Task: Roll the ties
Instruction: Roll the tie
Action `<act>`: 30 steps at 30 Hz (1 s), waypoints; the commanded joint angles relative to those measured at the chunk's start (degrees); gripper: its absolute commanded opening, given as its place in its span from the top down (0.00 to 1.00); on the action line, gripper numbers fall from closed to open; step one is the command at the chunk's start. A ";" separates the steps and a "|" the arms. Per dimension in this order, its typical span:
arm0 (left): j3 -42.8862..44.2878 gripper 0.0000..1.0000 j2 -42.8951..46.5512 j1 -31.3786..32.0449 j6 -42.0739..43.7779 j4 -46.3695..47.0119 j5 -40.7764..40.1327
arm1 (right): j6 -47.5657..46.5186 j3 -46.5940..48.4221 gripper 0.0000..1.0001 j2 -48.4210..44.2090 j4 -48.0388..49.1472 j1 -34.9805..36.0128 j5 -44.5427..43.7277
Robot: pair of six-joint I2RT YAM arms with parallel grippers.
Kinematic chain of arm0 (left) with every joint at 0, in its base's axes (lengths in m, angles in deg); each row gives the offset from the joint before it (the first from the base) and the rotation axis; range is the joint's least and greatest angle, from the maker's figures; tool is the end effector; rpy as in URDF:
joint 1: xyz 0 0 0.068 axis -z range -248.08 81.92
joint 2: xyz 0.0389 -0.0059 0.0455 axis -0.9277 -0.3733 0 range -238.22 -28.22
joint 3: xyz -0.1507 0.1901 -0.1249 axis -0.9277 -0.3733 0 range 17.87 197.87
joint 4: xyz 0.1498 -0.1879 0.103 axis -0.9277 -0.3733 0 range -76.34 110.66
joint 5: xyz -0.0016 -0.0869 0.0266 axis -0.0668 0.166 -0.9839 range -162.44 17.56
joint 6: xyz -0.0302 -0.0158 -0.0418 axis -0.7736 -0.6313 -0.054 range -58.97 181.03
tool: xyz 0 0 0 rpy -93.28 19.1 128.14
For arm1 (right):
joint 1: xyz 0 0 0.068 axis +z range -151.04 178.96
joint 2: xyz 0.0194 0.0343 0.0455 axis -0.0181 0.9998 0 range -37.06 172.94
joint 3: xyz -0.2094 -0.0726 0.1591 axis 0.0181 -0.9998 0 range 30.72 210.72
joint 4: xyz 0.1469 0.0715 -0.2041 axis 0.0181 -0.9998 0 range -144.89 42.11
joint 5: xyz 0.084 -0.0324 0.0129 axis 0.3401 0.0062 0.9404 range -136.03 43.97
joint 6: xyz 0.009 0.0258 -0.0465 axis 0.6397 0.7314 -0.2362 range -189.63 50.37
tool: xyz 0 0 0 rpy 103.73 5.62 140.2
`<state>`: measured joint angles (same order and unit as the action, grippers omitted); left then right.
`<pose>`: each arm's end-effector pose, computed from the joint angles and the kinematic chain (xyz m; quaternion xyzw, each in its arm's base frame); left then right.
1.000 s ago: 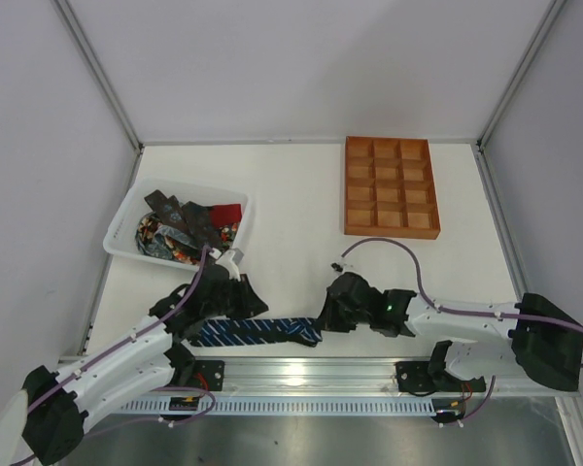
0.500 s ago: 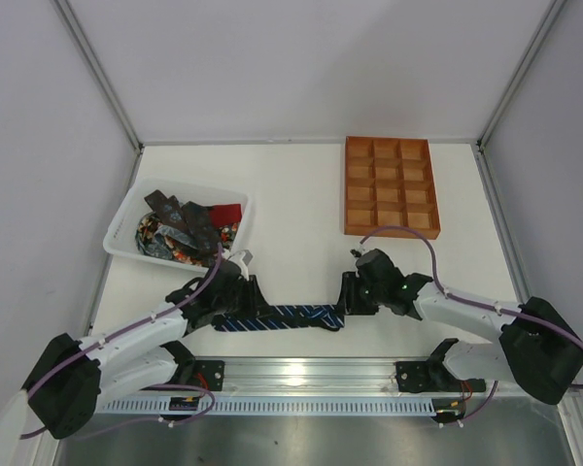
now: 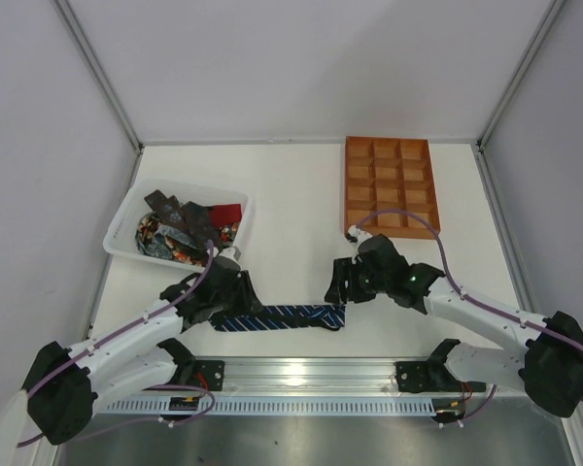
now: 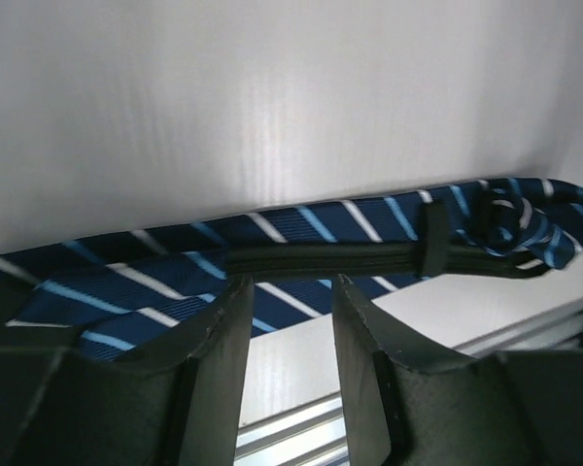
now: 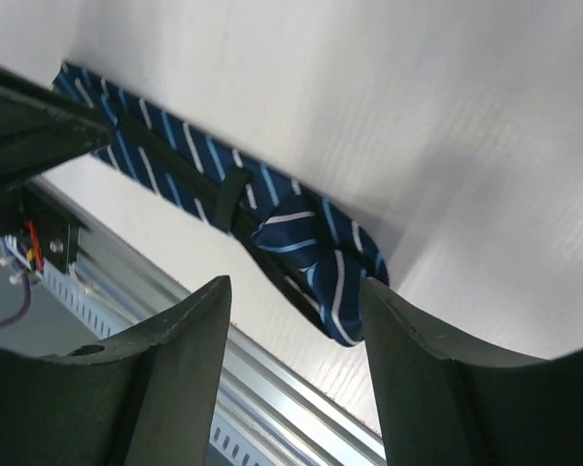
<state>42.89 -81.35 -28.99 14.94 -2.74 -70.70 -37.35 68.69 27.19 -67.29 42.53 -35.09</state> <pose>0.1344 -0.1106 0.1764 -0.0527 0.9426 -0.2336 0.2329 0.1603 0.1619 0.2186 -0.1265 0.9139 0.3004 0.2419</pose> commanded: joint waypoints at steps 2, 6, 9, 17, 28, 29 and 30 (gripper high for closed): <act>1.97 0.56 0.57 0.20 -4.45 -7.71 -6.48 | -5.19 2.45 0.37 0.52 2.17 4.14 3.21; 2.58 0.56 0.30 0.11 -6.91 -10.70 -8.59 | -8.79 3.68 0.33 2.71 3.49 6.87 4.00; 4.07 0.56 -0.31 0.11 -8.58 -13.16 -9.82 | -10.73 4.82 0.33 5.09 4.28 8.28 3.91; 5.48 0.55 -3.21 0.11 -11.31 -14.58 -11.85 | -17.06 7.11 0.34 11.16 5.68 11.97 -2.59; 6.98 0.65 -10.86 0.20 -12.63 -12.11 -10.97 | -19.97 6.76 0.36 14.50 8.15 12.77 -2.33; 7.06 0.68 -11.04 0.11 -12.71 -12.02 -10.97 | -20.23 6.67 0.36 14.85 8.15 12.85 -2.33; 6.89 0.71 -11.21 0.11 -12.80 -11.94 -11.05 | -20.14 6.59 0.37 14.85 8.06 12.85 -2.59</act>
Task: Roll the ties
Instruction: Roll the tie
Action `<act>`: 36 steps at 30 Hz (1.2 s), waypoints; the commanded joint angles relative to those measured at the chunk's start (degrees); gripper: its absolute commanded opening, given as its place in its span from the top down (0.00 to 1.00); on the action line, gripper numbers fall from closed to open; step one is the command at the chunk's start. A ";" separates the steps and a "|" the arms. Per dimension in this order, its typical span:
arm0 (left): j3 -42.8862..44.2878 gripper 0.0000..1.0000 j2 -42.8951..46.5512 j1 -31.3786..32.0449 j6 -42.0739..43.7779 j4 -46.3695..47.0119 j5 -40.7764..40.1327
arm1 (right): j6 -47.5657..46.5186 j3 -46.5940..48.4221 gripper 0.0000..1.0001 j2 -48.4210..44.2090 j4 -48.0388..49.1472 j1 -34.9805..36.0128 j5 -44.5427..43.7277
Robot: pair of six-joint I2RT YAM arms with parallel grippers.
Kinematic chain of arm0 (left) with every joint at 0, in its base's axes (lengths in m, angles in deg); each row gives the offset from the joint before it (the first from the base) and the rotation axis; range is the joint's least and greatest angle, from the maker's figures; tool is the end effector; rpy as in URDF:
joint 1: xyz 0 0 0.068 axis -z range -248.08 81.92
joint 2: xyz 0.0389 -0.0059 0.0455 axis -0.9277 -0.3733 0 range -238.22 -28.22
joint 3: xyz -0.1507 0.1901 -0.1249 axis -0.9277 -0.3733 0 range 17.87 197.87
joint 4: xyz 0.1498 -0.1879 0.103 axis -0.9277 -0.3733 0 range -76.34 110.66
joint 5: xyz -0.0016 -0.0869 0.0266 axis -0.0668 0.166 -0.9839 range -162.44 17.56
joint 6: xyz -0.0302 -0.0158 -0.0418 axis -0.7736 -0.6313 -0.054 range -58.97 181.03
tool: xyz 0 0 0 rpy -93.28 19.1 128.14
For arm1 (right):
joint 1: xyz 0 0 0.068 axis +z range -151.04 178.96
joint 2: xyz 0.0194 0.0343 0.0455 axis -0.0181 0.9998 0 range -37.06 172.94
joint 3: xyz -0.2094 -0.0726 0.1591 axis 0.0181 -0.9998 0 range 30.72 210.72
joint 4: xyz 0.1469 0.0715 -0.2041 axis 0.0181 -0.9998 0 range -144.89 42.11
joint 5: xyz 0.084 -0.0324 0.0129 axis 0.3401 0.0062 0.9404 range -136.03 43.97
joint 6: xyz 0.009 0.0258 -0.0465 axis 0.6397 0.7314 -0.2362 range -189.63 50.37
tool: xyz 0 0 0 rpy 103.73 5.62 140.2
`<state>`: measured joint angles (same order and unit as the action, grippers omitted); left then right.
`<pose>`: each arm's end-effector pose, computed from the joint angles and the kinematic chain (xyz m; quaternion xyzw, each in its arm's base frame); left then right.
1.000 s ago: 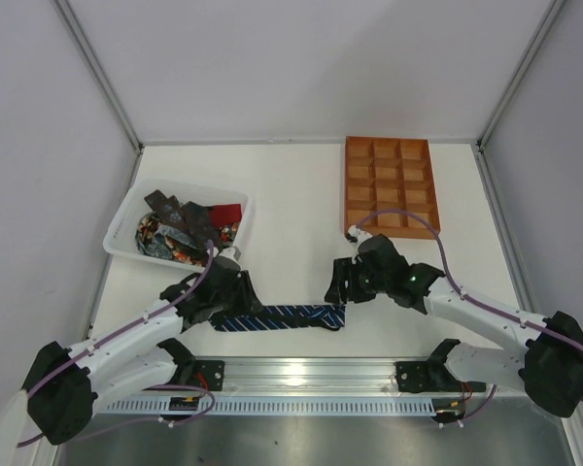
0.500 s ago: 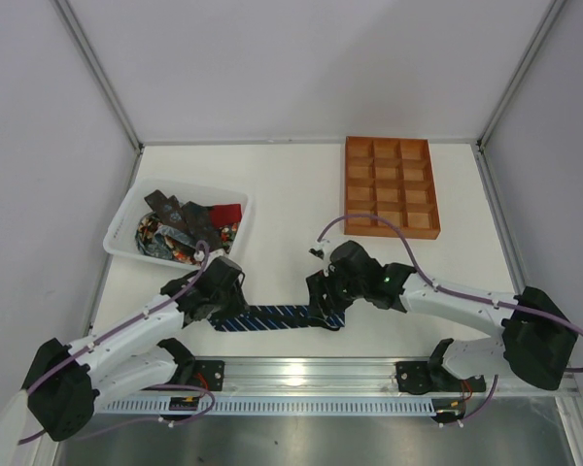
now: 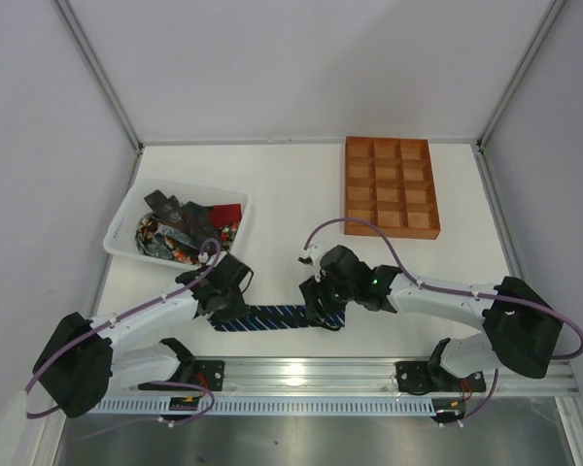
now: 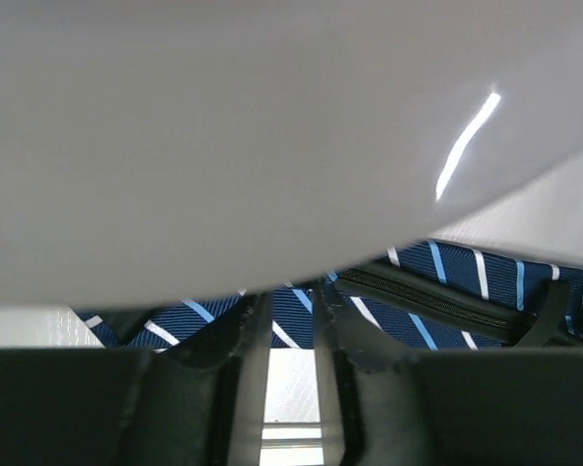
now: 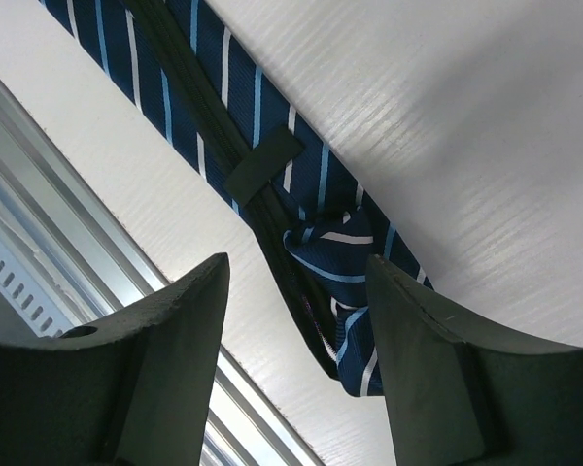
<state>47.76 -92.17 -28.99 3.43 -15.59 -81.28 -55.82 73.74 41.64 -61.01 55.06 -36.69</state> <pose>0.1411 -0.1075 0.1604 -0.1710 0.9674 -0.0769 0.1700 0.1481 0.2308 0.1961 -0.3633 0.8598 0.2634 0.2438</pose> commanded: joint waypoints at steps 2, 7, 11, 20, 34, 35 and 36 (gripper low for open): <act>1.40 0.78 -0.39 0.11 -1.20 1.44 -0.39 | -1.67 1.54 0.37 0.49 1.87 0.33 -1.17; 0.78 0.94 -0.31 0.11 -0.41 2.06 -0.39 | -1.67 1.45 0.37 1.19 2.05 0.24 -1.08; 0.17 0.99 1.19 0.11 -0.23 1.80 -1.17 | -1.94 1.19 0.38 1.37 2.14 0.24 -0.99; -1.76 1.00 8.92 0.20 -1.55 -0.58 -2.58 | -3.52 0.48 0.38 1.11 2.31 0.24 -0.38; -2.82 1.00 9.27 0.11 -0.84 1.01 -0.65 | -6.77 -1.89 0.39 3.30 5.74 0.33 3.13; -2.82 1.00 9.19 0.11 -0.84 1.01 -0.65 | -6.77 -2.50 0.40 3.48 6.00 0.42 3.05; -2.65 0.99 9.19 0.11 -0.58 0.92 -0.74 | -6.68 -2.77 0.40 3.66 6.70 0.42 2.61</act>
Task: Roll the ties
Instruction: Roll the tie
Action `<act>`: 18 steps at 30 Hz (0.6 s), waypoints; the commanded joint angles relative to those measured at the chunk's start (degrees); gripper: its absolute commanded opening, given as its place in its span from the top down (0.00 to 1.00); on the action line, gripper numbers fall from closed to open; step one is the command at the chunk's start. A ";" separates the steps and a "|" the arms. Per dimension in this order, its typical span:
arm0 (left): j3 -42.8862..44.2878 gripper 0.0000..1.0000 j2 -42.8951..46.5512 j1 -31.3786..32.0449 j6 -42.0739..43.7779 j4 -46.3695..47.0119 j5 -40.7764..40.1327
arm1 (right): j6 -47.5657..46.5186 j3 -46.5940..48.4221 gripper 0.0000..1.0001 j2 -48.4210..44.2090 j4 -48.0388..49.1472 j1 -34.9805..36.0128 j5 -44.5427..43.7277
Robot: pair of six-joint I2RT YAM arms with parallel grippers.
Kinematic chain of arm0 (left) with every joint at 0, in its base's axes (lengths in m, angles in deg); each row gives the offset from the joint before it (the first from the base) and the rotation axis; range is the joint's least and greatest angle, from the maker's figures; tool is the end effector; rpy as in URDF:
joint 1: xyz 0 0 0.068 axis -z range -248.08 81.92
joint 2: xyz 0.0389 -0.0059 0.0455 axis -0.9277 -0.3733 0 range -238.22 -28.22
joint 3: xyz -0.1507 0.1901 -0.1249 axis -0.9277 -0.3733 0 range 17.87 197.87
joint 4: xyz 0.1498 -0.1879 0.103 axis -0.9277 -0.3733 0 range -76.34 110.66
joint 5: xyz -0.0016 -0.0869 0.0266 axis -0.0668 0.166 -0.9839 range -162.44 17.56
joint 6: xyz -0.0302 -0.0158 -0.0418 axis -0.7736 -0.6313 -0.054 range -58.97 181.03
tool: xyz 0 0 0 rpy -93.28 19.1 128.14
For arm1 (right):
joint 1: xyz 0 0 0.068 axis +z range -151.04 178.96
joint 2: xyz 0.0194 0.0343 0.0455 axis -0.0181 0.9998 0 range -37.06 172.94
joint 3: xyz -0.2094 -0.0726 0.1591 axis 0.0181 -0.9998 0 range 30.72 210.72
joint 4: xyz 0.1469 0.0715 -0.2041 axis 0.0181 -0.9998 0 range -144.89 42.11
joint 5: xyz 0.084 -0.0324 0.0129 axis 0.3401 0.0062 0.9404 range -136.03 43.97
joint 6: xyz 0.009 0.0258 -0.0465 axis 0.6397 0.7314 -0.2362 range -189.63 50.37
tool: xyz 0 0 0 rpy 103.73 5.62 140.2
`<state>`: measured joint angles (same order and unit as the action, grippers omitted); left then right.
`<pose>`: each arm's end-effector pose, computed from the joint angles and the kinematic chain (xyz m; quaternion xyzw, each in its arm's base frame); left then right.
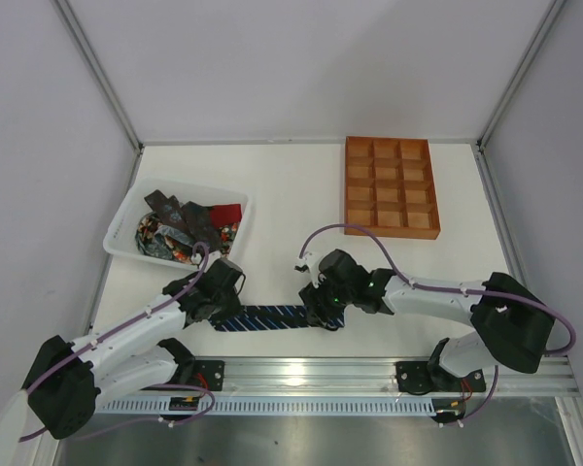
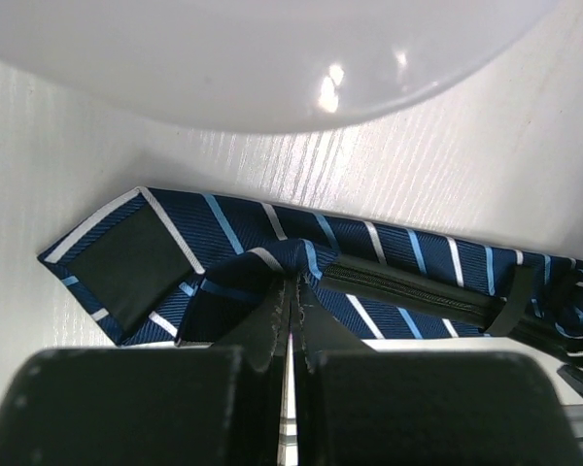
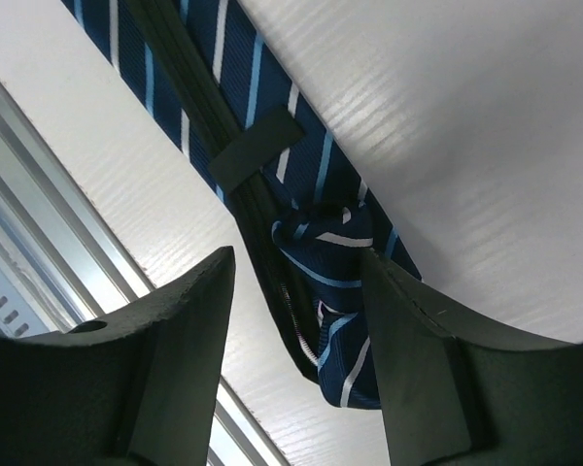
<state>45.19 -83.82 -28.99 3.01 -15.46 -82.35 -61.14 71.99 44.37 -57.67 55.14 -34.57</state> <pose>0.1296 -0.0974 0.1697 -0.1787 0.9551 -0.1097 0.2092 0.1481 0.2338 0.1790 -0.4092 0.8412 0.2615 0.2378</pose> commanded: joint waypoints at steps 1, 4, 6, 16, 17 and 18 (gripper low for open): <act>-0.06 1.00 0.84 0.11 -0.08 0.70 0.42 | -1.37 -1.20 0.41 1.19 3.80 0.33 0.40; 0.11 0.99 0.84 0.11 0.10 0.87 0.51 | -1.37 -1.73 0.41 2.06 4.68 0.33 0.05; 0.11 1.00 0.84 0.20 0.19 1.05 0.59 | -1.20 -1.38 0.41 2.59 4.77 0.42 -0.91; -0.94 1.00 1.63 0.20 -0.16 0.61 0.51 | -2.43 -0.85 0.54 1.55 3.63 1.03 -4.61; -1.12 1.00 1.72 0.11 -0.51 0.52 0.59 | -2.60 -0.93 0.57 1.28 3.80 1.38 -4.52; -1.21 0.99 2.06 0.11 -0.78 0.44 0.60 | -2.95 -1.02 0.59 0.76 3.89 1.56 -4.69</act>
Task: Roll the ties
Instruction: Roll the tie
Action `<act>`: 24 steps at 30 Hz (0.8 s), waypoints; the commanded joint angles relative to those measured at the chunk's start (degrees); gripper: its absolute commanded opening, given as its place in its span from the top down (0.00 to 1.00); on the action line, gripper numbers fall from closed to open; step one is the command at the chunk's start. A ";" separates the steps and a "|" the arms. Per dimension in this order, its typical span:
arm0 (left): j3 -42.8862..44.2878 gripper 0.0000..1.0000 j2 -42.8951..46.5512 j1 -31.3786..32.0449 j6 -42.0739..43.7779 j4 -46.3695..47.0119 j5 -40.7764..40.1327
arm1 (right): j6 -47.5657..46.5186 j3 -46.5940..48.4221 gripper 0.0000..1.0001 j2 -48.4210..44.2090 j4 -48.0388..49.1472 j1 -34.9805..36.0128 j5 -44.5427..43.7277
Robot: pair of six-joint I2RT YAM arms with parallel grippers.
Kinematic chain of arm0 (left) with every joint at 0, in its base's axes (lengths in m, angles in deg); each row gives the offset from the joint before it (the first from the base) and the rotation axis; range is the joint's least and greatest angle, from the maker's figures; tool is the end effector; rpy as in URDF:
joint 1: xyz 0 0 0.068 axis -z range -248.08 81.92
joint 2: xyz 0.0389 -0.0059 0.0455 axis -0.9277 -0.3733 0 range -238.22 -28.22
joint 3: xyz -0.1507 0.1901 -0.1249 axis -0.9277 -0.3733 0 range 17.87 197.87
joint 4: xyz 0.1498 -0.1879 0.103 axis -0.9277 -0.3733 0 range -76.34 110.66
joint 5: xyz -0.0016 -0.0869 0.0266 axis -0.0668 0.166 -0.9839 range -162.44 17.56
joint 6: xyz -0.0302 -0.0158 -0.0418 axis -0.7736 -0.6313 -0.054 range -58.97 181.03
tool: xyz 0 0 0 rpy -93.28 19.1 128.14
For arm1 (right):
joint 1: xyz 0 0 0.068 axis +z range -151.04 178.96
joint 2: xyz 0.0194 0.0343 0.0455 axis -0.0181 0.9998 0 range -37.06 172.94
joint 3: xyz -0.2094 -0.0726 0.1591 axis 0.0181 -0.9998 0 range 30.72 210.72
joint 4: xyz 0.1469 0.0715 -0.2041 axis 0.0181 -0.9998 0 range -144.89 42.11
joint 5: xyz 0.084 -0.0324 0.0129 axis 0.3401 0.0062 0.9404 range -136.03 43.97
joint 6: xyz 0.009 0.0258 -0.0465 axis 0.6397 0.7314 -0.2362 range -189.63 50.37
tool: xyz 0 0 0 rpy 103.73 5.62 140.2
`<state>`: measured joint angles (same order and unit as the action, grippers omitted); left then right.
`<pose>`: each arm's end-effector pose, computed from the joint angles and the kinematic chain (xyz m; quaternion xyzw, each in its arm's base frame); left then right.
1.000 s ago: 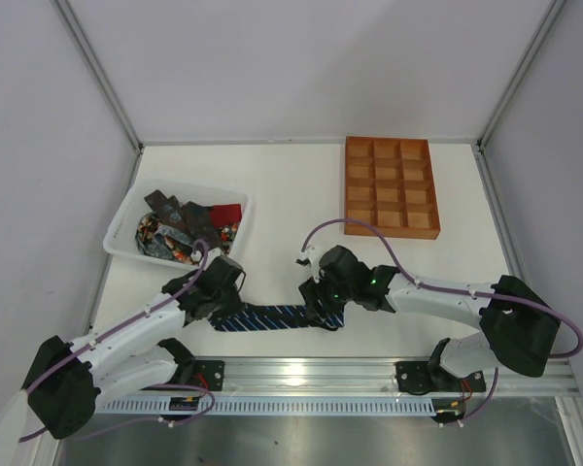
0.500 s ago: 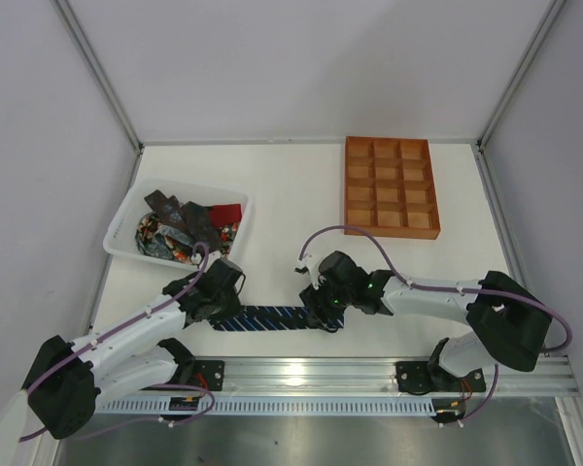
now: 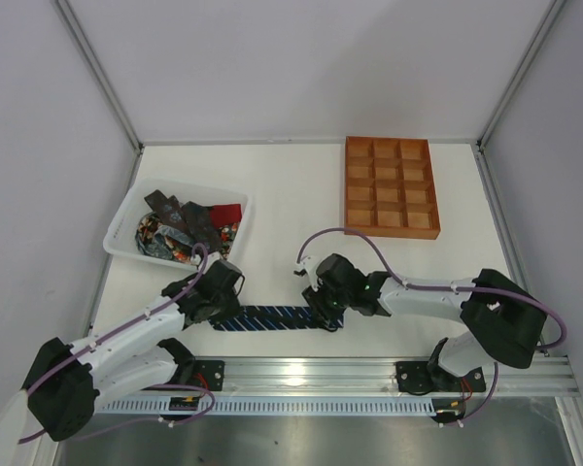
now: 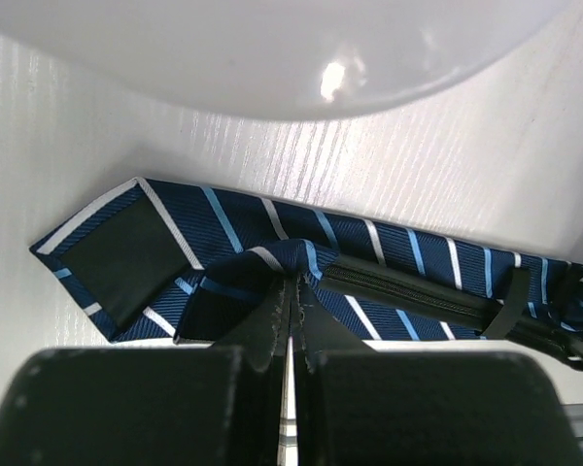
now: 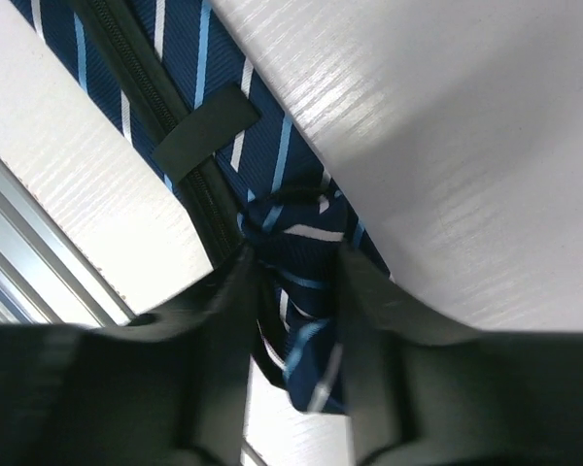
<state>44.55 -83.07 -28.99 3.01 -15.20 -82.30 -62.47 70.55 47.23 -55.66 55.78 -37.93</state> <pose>0.1280 -0.0961 0.1685 -0.1787 0.9544 -0.1124 0.2109 0.1477 0.2351 0.1610 -0.4171 0.8469 0.2277 0.2384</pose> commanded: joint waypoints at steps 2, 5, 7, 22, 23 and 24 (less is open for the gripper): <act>-1.19 1.00 1.85 0.20 -1.48 -0.26 0.20 | -2.06 0.33 0.73 -2.20 1.88 1.45 -2.20; -2.33 1.00 3.69 0.20 -2.79 -1.49 -0.77 | -2.50 0.16 0.90 -2.64 1.97 2.77 -5.44; -3.47 1.00 5.62 0.11 -3.41 -1.93 -1.20 | -3.02 -0.28 0.97 -3.25 2.23 3.47 -7.73; -5.84 0.99 7.04 -0.85 -6.67 -0.71 -8.94 | -4.08 -6.96 1.00 -13.27 6.98 6.29 -19.08; -6.02 0.99 6.86 -1.29 -6.41 -0.45 -9.11 | -4.17 -7.49 1.00 -13.88 7.15 6.90 -19.69; -6.11 1.00 6.77 -2.08 -6.14 -0.27 -9.20 | -4.34 -7.75 1.00 -14.76 7.15 7.16 -20.05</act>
<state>39.11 -76.28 -29.51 -2.13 -17.12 -88.49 -65.62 63.67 35.34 -51.70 61.81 -55.09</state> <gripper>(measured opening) 0.009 0.086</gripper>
